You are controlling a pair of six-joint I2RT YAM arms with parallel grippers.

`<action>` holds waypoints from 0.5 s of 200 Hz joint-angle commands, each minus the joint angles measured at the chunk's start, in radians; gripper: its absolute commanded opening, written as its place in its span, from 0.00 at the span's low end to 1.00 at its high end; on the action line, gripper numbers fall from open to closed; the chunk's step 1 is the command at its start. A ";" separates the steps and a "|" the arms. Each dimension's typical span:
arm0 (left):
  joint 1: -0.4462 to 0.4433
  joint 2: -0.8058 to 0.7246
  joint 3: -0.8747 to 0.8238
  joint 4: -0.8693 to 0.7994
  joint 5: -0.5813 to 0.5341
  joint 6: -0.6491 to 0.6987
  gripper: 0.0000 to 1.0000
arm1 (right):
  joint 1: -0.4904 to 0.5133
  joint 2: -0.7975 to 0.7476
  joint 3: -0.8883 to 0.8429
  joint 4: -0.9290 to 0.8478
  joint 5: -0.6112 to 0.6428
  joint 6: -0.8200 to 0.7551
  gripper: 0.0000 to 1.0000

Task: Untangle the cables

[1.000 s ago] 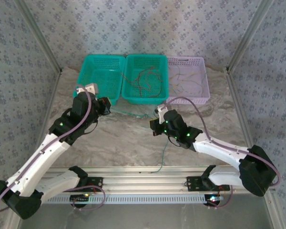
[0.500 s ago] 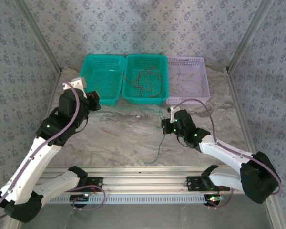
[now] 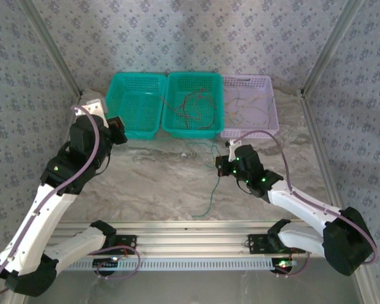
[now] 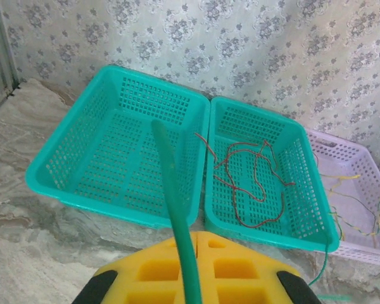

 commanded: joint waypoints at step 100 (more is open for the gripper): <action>0.056 0.043 0.134 0.024 -0.168 0.184 0.00 | -0.012 -0.037 -0.010 0.012 -0.059 0.027 0.00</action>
